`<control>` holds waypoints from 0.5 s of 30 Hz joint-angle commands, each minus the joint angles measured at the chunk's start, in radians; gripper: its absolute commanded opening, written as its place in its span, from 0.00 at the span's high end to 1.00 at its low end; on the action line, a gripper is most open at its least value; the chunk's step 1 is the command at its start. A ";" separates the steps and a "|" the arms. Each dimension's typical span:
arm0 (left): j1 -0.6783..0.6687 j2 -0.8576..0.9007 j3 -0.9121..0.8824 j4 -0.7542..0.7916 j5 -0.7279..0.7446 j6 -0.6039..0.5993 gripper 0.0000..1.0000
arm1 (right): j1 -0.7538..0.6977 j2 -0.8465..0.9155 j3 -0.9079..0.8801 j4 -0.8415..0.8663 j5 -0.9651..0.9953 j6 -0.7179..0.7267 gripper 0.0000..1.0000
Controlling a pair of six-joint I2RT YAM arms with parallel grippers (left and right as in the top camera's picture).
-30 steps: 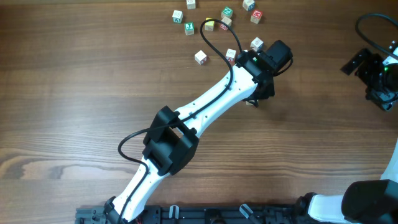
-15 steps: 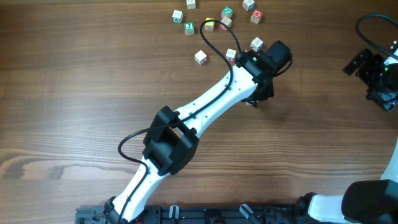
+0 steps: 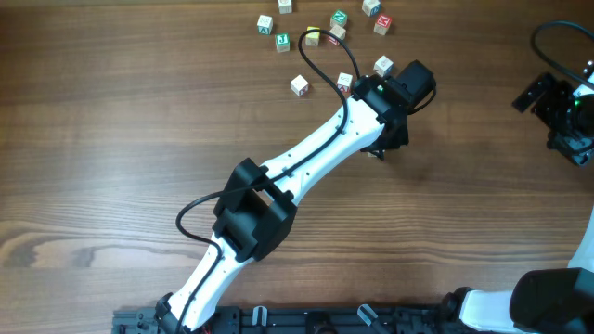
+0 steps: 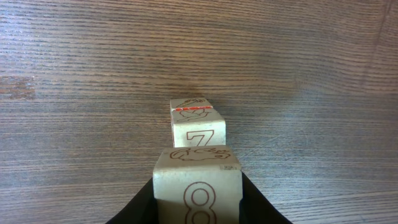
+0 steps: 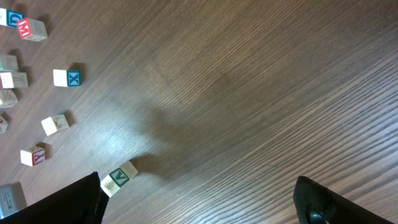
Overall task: Form a tower
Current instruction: 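Carry the 8 block over the stack and lower it on top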
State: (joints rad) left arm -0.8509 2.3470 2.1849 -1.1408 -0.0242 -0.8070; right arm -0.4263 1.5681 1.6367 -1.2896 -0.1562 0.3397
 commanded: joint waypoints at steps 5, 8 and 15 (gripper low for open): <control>-0.003 0.011 -0.006 -0.002 0.008 -0.008 0.72 | 0.002 0.003 -0.006 0.005 0.010 0.000 0.00; -0.009 0.011 -0.006 0.015 -0.001 0.036 0.72 | 0.002 0.003 -0.006 0.010 0.010 0.001 0.00; -0.014 0.012 -0.006 0.023 -0.048 0.070 0.72 | 0.002 0.003 -0.006 0.020 0.010 0.002 0.00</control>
State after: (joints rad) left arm -0.8597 2.3470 2.1849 -1.1183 -0.0456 -0.7609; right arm -0.4263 1.5681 1.6367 -1.2766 -0.1562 0.3397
